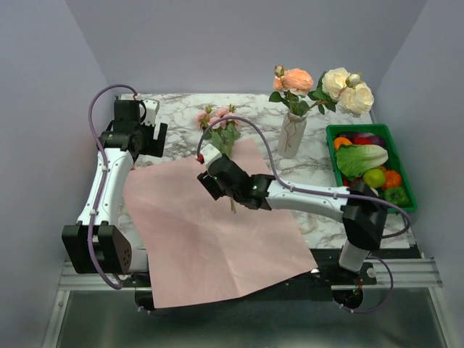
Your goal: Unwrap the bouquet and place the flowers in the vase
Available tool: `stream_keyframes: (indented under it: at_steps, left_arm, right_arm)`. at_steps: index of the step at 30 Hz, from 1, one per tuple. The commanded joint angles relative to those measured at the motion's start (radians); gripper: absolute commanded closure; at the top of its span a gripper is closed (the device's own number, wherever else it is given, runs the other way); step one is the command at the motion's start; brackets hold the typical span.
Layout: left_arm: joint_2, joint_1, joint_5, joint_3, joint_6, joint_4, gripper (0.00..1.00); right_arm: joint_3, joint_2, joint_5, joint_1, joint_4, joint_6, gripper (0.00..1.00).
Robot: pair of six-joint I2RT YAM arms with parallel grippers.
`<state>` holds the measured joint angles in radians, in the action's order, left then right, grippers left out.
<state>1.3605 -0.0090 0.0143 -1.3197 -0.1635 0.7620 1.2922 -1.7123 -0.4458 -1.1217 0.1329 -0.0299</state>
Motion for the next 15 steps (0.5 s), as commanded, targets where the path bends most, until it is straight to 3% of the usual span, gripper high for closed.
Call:
stream_keyframes:
  at_steps: [1,3,15]
  left_arm:
    - [-0.014,0.035,-0.066,-0.027,0.039,-0.023,0.01]
    - [-0.020,0.037,-0.079,-0.021,0.035,-0.016,0.01]
    - [-0.063,0.038,-0.102,0.036,-0.001,-0.007,0.01]
  right_arm:
    - [0.120,-0.142,0.234,0.118,0.209,-0.203,0.37]
    - [0.148,-0.185,0.295,0.152,0.212,-0.235,0.49]
    - [0.395,-0.443,0.299,0.234,0.229,-0.222,0.49]
